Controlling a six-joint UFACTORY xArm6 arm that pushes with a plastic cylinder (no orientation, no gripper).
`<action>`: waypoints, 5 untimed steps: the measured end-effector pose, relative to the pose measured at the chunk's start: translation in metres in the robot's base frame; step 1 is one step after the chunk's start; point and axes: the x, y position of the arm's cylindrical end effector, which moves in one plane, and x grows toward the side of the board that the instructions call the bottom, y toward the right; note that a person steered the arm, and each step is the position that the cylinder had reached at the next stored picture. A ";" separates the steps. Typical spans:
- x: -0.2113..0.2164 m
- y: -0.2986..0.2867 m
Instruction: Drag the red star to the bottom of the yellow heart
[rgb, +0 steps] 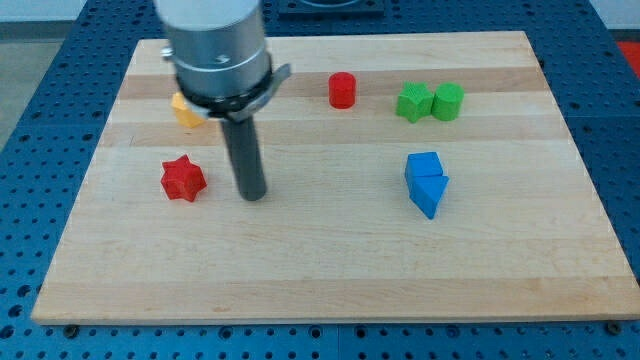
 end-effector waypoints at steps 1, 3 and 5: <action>0.028 -0.026; 0.022 -0.109; -0.005 -0.076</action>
